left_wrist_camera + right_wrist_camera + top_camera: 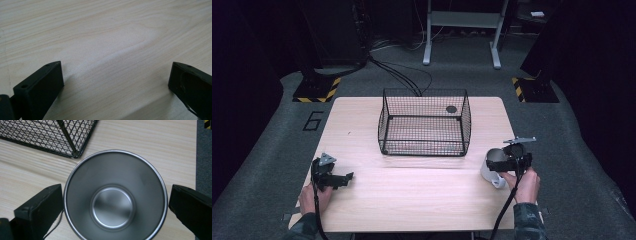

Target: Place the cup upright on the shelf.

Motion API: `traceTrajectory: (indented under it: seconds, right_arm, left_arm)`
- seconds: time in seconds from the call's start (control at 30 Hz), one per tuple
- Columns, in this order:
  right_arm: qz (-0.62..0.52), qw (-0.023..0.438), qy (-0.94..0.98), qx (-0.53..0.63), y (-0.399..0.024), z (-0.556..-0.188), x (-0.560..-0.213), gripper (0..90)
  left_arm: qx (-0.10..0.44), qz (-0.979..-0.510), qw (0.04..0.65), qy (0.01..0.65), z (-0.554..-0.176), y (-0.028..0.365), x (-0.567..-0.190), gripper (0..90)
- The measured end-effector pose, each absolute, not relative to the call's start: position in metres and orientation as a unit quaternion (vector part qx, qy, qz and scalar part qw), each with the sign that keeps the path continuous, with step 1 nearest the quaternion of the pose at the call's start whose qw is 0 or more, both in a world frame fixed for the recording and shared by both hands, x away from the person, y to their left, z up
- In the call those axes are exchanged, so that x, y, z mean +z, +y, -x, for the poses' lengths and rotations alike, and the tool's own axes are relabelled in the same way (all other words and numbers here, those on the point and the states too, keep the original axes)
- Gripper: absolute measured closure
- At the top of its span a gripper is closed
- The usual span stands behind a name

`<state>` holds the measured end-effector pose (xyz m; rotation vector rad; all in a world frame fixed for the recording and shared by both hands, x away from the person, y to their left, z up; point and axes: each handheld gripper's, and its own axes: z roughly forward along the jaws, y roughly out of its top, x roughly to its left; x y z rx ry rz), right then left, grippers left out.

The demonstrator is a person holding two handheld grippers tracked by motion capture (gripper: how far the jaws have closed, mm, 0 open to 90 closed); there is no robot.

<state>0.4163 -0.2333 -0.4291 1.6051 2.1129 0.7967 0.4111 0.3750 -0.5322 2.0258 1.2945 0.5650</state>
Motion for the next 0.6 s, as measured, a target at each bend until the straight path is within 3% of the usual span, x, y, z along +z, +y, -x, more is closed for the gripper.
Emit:
traceTrajectory:
  seconds: [0.4,0.6]
  right_arm:
    - [-0.576,0.173,0.751,0.271,-0.228,-0.429,-0.439,0.1]
    - [-0.578,0.178,0.750,0.270,-0.225,-0.430,-0.444,4.4]
  left_arm:
    - [0.216,-0.775,0.329,0.495,-0.411,0.375,-0.532,0.0]
    - [0.216,-0.775,0.330,0.494,-0.411,0.375,-0.532,0.0]
